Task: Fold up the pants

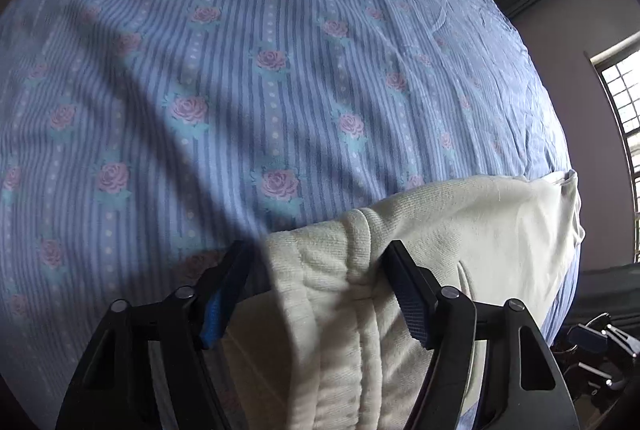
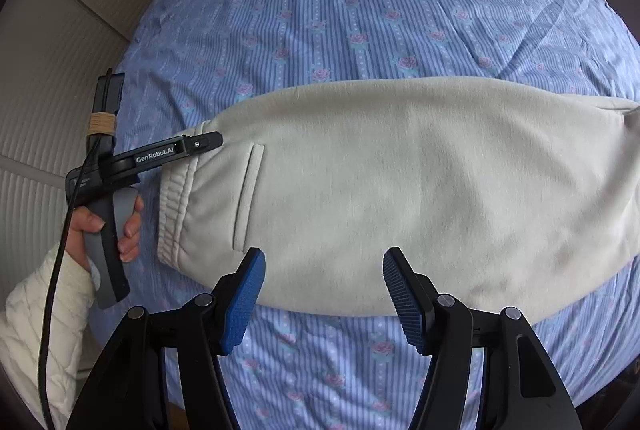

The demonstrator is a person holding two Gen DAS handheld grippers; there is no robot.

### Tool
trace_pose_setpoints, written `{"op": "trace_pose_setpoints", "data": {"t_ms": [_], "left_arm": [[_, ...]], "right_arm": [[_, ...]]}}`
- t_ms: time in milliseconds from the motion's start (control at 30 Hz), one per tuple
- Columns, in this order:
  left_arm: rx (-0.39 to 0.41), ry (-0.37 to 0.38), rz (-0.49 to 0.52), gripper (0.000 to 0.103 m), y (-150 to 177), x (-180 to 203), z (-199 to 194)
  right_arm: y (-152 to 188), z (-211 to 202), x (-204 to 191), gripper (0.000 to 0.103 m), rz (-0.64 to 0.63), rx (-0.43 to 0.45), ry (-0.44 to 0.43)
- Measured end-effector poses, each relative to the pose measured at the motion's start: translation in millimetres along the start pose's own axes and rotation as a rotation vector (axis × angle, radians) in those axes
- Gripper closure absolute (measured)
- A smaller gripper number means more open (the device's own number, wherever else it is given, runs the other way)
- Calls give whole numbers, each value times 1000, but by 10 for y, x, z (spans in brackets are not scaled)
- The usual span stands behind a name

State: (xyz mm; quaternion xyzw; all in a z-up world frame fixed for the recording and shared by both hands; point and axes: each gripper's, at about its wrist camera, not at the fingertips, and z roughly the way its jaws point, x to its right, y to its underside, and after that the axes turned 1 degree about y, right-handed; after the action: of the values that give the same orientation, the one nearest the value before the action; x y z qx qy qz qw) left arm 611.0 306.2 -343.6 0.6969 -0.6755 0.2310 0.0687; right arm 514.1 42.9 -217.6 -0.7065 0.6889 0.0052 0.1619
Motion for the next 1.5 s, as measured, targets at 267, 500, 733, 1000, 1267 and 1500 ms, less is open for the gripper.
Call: {"op": "trace_pose_setpoints", "data": {"t_ms": [267,500,733,1000,1267,1500], "left_arm": [[219,111,-11,94,332,269,-971],[255,23,-198,93,561,-293,-1000],[171,-67,-119,87,482,-240,-677],[275,-344,35,38,519,-97,-1271],[209,-271,-1,35,1434,414,-1384],[109,-234,-206,34,2203,770,-1013]], "right_arm": [[60,-111,82,40,8,22,-17],[80,-250,-90,41,-76,60,-25],[117,-215,-213,41,-120,70,-10],[128,-221,-1,41,-68,81,61],[535,-352,362,41,-97,60,32],[1017,-220,866,41,-138,-50,30]]}}
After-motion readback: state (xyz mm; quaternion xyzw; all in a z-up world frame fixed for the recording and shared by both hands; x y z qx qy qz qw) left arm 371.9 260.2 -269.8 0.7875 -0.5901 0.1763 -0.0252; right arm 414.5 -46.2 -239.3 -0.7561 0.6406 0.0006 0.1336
